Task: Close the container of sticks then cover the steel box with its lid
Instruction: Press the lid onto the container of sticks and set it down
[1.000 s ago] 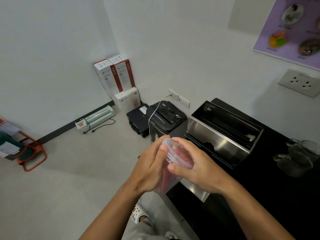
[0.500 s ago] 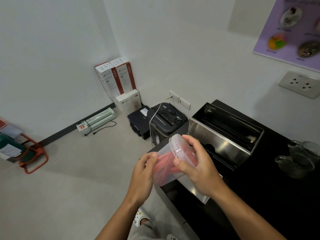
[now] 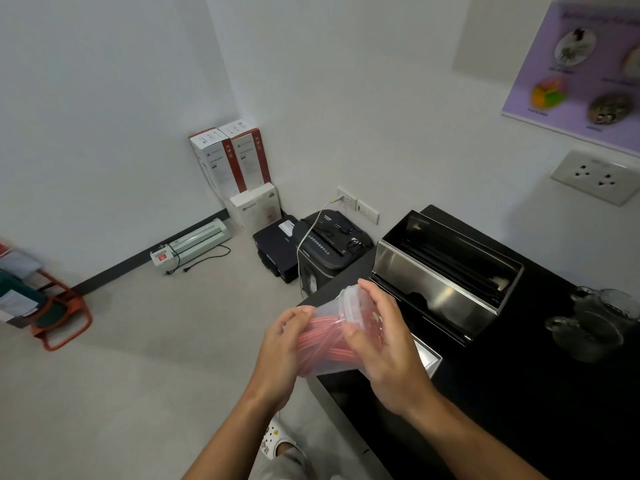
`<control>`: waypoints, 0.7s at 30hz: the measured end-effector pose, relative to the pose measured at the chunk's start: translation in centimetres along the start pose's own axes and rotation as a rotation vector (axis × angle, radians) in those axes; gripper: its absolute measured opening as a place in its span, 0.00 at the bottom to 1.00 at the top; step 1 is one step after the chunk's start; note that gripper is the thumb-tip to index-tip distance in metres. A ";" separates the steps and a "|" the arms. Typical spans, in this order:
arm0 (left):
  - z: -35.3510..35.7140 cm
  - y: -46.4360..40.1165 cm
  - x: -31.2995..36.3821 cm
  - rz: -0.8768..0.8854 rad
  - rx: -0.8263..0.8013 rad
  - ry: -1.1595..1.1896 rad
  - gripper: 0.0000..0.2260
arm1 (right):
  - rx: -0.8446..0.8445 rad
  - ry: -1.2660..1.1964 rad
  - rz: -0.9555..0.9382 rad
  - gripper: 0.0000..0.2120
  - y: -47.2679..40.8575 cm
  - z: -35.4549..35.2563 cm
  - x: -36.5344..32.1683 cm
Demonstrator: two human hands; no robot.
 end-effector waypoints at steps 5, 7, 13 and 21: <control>-0.3 -0.4 0.7 -0.164 -0.163 0.061 0.31 | -0.063 0.167 -0.404 0.39 0.3 -0.2 -2.0; -0.2 -0.6 1.3 -0.091 -0.199 0.039 0.31 | -0.048 0.181 -0.482 0.40 0.3 -0.4 -2.4; 1.1 0.9 3.5 0.286 -0.070 -0.002 0.20 | 0.036 -0.076 -0.222 0.34 -1.3 -1.1 -1.9; 0.8 2.0 2.7 0.582 0.015 -0.147 0.16 | 0.009 -0.328 0.047 0.30 -1.6 -0.8 -0.8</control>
Point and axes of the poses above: each hand's wrist, its own y-axis away from the middle knuckle, its own z-axis out of the palm, x = y × z, the point moved 5 cm from there along -y, towards the middle knuckle, and after that the axes turned 10 degrees about x, right-handed, at the moved point
